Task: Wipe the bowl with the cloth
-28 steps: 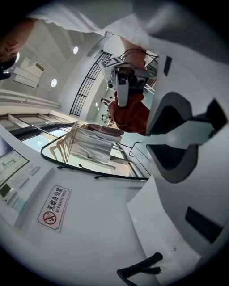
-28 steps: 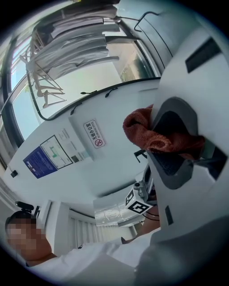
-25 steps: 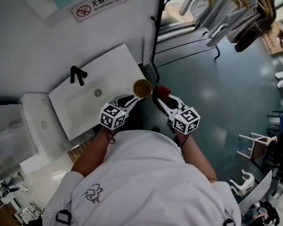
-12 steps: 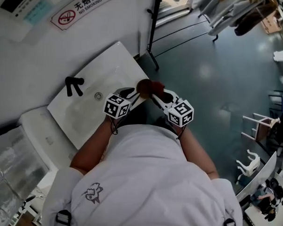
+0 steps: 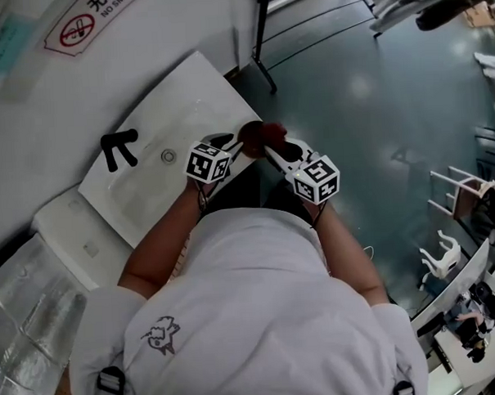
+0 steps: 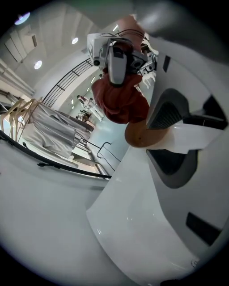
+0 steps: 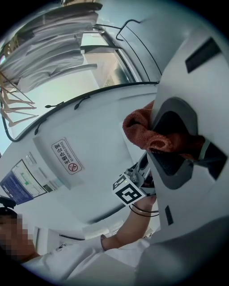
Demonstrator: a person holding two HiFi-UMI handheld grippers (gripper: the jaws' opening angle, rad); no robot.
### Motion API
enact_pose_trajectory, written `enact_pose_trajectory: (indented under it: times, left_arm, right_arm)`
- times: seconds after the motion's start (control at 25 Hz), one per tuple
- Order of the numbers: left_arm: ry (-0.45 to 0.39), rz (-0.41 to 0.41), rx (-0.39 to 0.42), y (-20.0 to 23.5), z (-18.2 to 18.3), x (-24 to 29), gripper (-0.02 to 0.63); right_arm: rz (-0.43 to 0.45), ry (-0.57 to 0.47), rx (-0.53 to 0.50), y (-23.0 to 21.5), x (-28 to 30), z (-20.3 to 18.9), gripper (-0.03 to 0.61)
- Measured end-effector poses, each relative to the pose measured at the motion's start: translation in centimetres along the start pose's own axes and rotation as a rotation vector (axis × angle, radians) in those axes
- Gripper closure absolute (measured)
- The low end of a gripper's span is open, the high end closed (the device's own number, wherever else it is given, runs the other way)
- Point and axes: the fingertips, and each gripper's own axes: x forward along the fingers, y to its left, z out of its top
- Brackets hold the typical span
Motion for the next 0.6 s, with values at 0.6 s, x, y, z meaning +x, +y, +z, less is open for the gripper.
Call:
enact_pose_trajectory:
  times: [0.6]
  left_arm:
    - [0.127,-0.012,-0.054,1.7,-0.8,4.7,0.518]
  right_arm:
    - [0.012,0.050,0.022,-1.4,2.3,-1.5,0.491]
